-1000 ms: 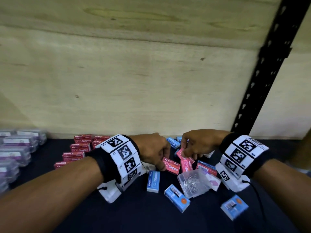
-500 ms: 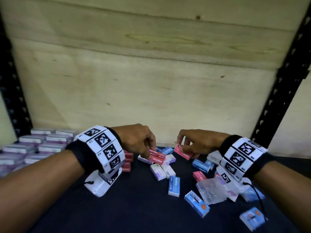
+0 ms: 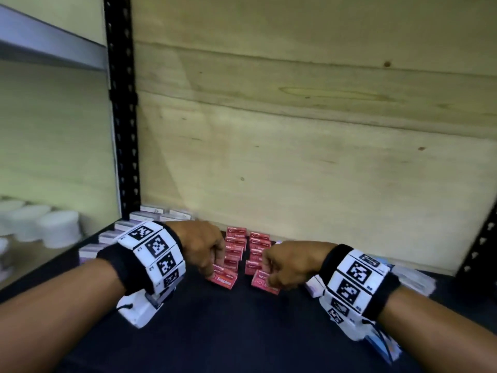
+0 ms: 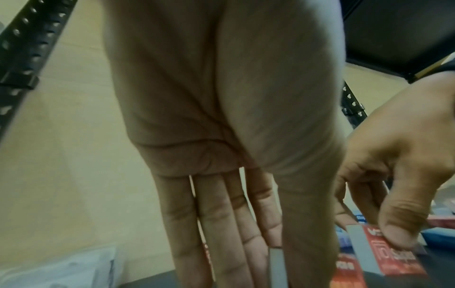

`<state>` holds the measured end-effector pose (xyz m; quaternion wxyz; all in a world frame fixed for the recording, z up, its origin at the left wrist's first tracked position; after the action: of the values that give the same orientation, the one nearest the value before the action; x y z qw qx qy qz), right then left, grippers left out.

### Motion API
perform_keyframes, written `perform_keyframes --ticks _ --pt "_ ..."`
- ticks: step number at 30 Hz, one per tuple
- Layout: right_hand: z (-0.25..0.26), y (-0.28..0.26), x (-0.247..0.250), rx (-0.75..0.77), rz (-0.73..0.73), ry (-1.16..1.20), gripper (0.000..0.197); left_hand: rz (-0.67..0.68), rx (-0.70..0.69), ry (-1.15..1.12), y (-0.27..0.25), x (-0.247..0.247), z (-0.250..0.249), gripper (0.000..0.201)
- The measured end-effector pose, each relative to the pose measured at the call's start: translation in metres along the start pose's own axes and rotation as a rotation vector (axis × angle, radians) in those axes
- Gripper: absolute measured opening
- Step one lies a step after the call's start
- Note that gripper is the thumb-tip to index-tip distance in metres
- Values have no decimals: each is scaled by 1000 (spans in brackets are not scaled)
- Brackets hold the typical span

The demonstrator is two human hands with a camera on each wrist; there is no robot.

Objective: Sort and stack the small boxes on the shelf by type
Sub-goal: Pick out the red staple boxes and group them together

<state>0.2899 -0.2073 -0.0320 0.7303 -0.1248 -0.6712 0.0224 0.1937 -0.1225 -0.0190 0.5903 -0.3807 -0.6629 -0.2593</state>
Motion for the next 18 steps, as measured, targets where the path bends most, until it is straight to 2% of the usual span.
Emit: perform_keyframes --ticks 3,7,18 --pt "7 2 -6 -11 11 -68 29 -10 9 11 -2 -6 6 22" --pt "9 3 -6 -34 -15 -90 15 0 5 36 -4 -12 10 27" --pt "14 18 -9 -8 -83 -115 14 -13 0 109 -1 -22 15 22"
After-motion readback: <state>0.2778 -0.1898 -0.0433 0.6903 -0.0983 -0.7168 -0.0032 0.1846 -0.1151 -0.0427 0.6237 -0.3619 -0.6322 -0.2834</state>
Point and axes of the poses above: each hand's wrist, its own y-axis towards the middle knuckle, its own x-axis out of the back of the hand, z = x × y, the point moved 10 cm from there along y, towards the middle knuckle, and after that the axes turned 12 degrees about -z, right-handed, at the moved point
